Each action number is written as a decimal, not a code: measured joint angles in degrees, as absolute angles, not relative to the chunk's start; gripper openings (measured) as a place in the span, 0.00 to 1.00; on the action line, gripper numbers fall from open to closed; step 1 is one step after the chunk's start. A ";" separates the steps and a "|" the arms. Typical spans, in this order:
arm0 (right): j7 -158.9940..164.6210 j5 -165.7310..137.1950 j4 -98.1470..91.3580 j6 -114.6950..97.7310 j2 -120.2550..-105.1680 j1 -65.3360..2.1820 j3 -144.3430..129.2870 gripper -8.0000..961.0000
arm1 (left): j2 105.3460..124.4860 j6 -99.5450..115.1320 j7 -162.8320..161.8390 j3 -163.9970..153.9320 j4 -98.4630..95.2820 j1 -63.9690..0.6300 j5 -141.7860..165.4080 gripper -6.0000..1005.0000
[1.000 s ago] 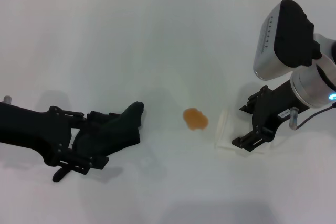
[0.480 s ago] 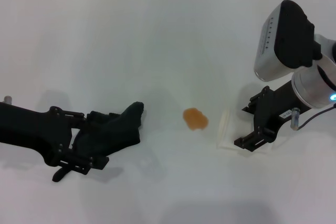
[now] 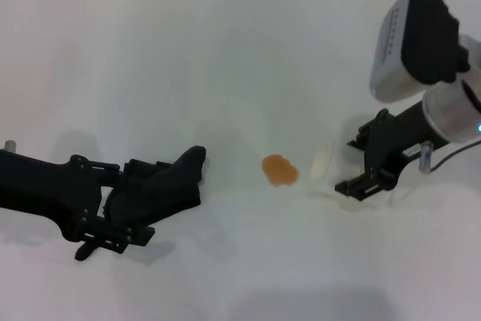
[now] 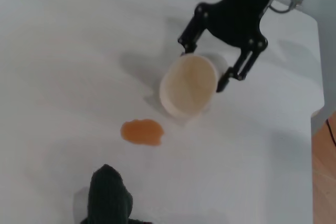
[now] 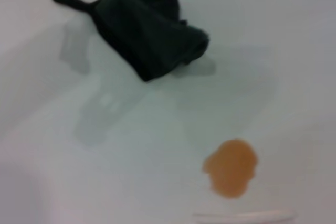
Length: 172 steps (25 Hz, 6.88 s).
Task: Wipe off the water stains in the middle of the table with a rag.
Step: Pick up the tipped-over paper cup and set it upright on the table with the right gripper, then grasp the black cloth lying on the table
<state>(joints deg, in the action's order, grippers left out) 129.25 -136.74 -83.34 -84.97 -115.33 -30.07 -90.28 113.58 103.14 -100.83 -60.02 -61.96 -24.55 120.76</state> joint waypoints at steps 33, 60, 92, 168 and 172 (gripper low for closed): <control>108.75 -112.90 -69.10 -69.18 -115.14 -21.67 -68.44 0.68 | 114.74 101.51 -93.02 -56.27 -61.26 -23.28 120.93 0.88; 68.30 -83.48 -34.52 -61.75 -115.34 -22.28 -64.60 0.68 | 115.11 101.52 -91.05 -56.61 -61.26 -23.38 122.40 0.88; 62.25 -79.30 -30.19 -69.08 -114.87 -17.61 -63.81 0.69 | 115.31 102.52 -91.76 -57.75 -61.48 -23.38 122.33 0.88; 68.51 -83.17 -40.44 -84.11 -114.86 -2.09 -55.89 0.90 | 115.31 103.19 -91.96 -57.24 -61.97 -24.62 121.90 0.88; 69.67 -83.04 -43.68 -87.76 -114.89 -1.74 -54.68 0.90 | 115.31 103.08 -91.94 -57.22 -61.96 -24.86 121.90 0.88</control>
<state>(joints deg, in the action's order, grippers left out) 69.67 -83.04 -43.68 -87.76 -114.89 -1.74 -54.68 115.31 103.08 -91.94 -57.22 -61.96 -24.86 121.90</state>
